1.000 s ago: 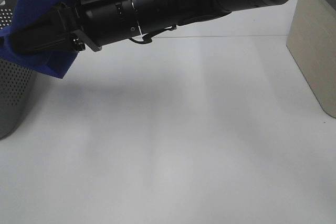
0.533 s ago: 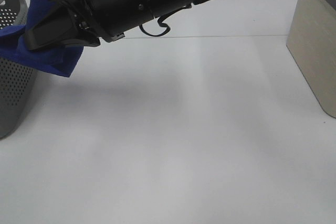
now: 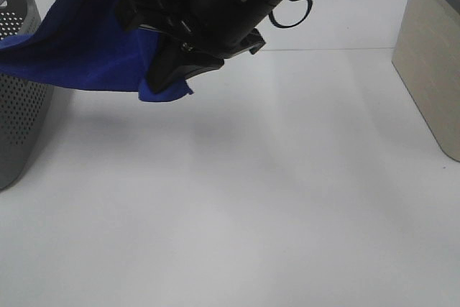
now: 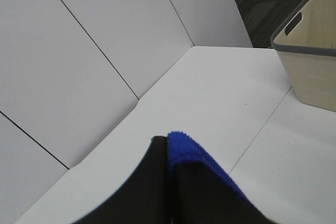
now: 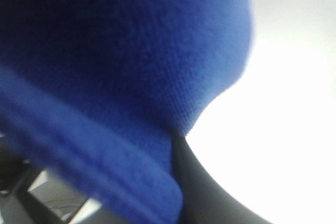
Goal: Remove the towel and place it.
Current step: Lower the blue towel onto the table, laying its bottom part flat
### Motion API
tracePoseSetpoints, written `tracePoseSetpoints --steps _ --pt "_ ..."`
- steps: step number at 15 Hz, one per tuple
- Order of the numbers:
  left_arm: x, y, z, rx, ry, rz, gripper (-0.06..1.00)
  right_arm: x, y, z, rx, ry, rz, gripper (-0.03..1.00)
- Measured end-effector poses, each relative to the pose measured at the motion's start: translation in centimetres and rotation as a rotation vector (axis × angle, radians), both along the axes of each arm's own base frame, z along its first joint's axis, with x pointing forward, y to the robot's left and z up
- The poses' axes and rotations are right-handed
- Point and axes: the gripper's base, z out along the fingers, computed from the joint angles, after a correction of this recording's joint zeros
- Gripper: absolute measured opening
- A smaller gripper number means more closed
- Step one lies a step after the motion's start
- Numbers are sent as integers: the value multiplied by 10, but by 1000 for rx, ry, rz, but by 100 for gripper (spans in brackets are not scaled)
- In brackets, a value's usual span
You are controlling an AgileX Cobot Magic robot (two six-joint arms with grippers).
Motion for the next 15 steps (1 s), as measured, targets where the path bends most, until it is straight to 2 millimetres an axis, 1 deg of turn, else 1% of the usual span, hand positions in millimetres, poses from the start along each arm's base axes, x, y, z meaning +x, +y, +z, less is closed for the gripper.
tracePoseSetpoints --steps 2,4,5,6,7,9,10,11,13,14,15 --pt "2 -1 -3 -36 36 13 0 5 -16 5 -92 -20 -70 1" --pt "3 0 -4 -10 33 24 0 11 -37 14 -130 -31 -129 1" --pt "3 1 -5 14 34 29 0 14 -49 23 -127 -43 -157 1" --pt "3 2 -8 43 43 33 0 18 -68 33 -129 -56 -199 1" --pt "3 2 -8 52 44 35 0 19 -78 40 -134 -65 -220 1" --pt "4 2 -5 28 20 35 0 18 -94 53 -190 -110 -226 1" --pt "4 1 -1 -9 -9 34 0 20 -98 61 -231 -141 -216 1" --pt "5 1 4 -59 -49 34 0 22 -101 73 -260 -191 -215 1" --pt "5 1 15 -144 -134 41 0 29 -107 108 -285 -337 -237 1" --pt "5 1 18 -164 -160 45 0 30 -109 118 -294 -379 -247 1" --pt "5 2 23 -197 -208 51 0 32 -114 135 -311 -454 -266 1"
